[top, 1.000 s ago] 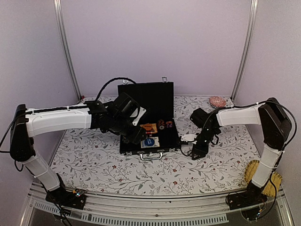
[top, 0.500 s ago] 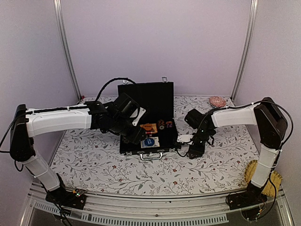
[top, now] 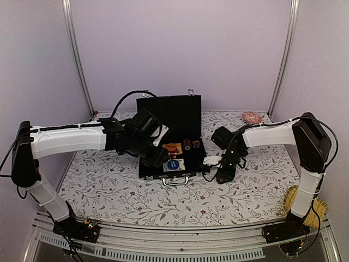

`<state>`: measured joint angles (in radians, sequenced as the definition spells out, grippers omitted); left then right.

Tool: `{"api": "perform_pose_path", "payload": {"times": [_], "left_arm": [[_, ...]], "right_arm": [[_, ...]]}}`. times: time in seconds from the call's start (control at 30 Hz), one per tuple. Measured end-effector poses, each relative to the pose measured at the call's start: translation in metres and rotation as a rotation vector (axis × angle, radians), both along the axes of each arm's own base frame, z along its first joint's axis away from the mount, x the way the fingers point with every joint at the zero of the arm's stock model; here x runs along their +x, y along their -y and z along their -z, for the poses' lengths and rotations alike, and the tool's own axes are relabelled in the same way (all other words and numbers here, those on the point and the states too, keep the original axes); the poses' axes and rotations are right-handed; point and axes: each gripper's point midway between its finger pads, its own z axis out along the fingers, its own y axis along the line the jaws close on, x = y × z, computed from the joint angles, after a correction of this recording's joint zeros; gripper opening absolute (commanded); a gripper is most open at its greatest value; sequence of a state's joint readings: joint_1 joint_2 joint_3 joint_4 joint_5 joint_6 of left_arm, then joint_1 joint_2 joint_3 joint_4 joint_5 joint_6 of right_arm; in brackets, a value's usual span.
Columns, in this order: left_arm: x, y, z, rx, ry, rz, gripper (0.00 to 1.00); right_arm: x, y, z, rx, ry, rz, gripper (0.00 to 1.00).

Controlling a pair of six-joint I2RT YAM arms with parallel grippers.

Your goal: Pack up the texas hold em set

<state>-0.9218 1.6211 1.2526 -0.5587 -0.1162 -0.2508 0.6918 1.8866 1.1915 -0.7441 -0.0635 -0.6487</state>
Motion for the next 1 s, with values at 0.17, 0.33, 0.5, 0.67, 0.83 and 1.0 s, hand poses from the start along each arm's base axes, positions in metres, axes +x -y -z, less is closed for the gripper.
{"api": "perform_pose_path", "payload": {"times": [0.17,0.33,0.5,0.67,0.83,1.0], "left_arm": [[0.000,-0.001,0.001,0.004,0.002,-0.002,0.56],[0.000,-0.002,0.002,0.008,0.003,-0.004,0.56],[0.001,-0.004,0.003,0.018,0.010,-0.007,0.56],[0.003,-0.009,0.007,0.041,0.020,-0.022,0.56],[0.006,-0.020,0.013,0.060,0.017,-0.060,0.56],[0.010,-0.037,0.006,-0.006,-0.007,-0.129,0.56]], "right_arm": [[0.000,-0.001,0.000,0.002,-0.002,0.002,0.45],[0.000,-0.002,0.000,0.003,0.002,0.005,0.40],[0.000,-0.003,-0.001,-0.004,0.013,0.007,0.36],[-0.005,-0.008,-0.005,-0.013,0.032,-0.014,0.36],[-0.017,-0.021,-0.022,0.007,0.032,-0.057,0.36],[-0.010,-0.056,-0.069,0.118,0.099,-0.099,0.36]]}}
